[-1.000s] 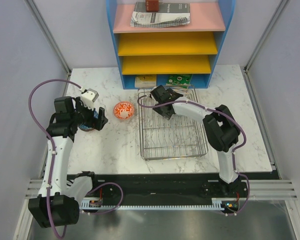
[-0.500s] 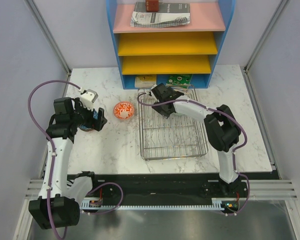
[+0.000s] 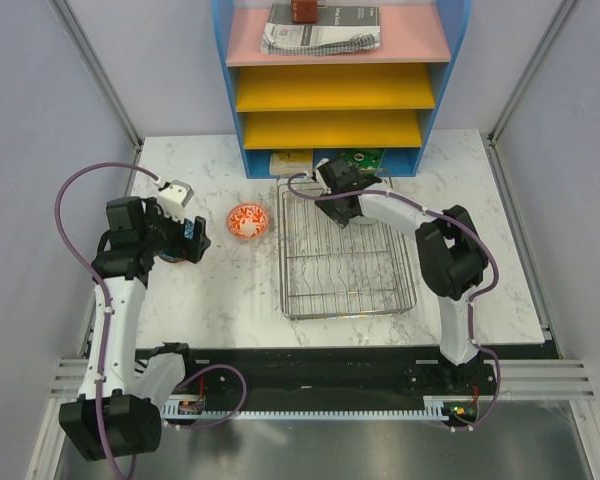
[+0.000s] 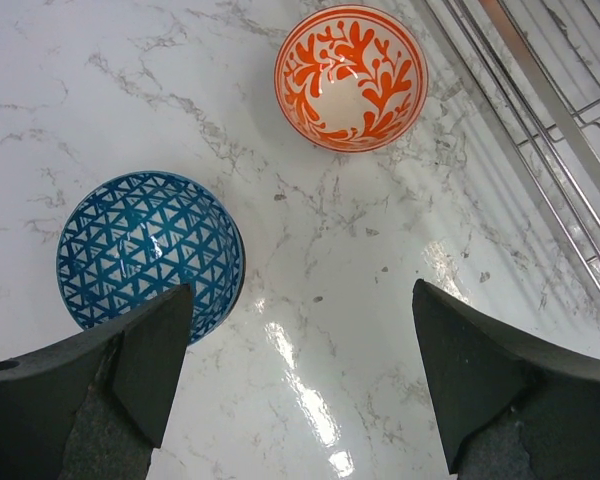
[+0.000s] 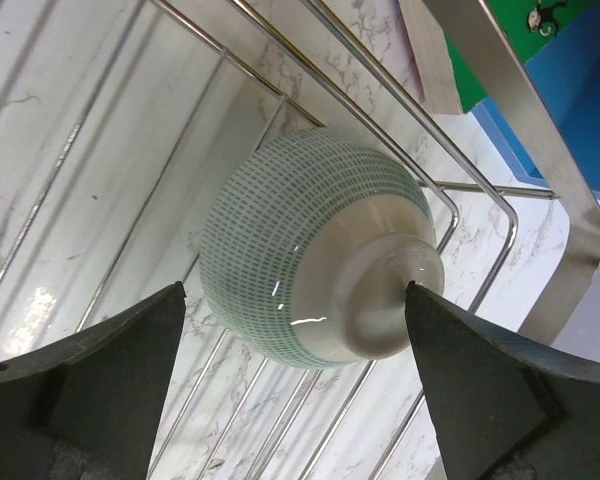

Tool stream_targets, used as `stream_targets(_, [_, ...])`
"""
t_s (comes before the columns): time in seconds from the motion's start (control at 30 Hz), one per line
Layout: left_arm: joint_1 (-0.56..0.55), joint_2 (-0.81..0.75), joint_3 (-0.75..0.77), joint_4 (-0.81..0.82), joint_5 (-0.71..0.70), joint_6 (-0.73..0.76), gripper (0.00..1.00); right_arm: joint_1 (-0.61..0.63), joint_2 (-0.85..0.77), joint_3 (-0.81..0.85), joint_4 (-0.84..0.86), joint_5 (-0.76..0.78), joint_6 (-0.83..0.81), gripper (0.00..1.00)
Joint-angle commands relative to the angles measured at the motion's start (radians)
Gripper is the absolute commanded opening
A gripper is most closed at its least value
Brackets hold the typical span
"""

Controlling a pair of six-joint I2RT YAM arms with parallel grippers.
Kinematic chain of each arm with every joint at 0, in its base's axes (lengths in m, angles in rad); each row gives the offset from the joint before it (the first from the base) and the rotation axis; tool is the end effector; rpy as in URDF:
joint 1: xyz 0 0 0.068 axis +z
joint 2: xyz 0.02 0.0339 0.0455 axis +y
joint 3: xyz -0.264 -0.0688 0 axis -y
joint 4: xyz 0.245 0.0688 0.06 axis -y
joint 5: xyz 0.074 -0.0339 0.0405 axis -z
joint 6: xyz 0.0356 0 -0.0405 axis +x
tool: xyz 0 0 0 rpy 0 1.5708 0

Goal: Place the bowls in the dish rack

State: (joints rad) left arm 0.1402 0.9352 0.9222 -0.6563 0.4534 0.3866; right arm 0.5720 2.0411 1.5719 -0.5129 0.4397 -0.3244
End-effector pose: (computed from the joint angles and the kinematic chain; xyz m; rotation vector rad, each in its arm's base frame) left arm 0.1925 0.0114 0.3170 0.5039 2.1106 -0.2085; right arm 0.3817 0.2277 0.2032 -0.9199 2.2994 -0.4554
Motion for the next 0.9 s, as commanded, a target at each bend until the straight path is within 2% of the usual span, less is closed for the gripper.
stream_targets(0.0, [0.033, 0.031, -0.02, 0.024, -0.068, 0.024, 0.96, 0.02, -0.073, 0.022, 0.004, -0.084, 0.021, 0.98])
stream_targets(0.47, [0.308, 0.275, 0.044, 0.086, -0.001, 0.072, 0.94, 0.065, -0.294, 0.024, -0.021, -0.292, 0.062, 0.98])
stream_targets(0.73, [0.334, 0.37, 0.072, 0.132, 0.022, 0.109, 0.9, 0.083, -0.4, -0.049, -0.026, -0.368, 0.076, 0.98])
stream_targets(0.87, [0.334, 0.418, 0.084, 0.15, 0.028, 0.106, 0.83, 0.086, -0.421, -0.078, -0.027, -0.383, 0.076, 0.98])
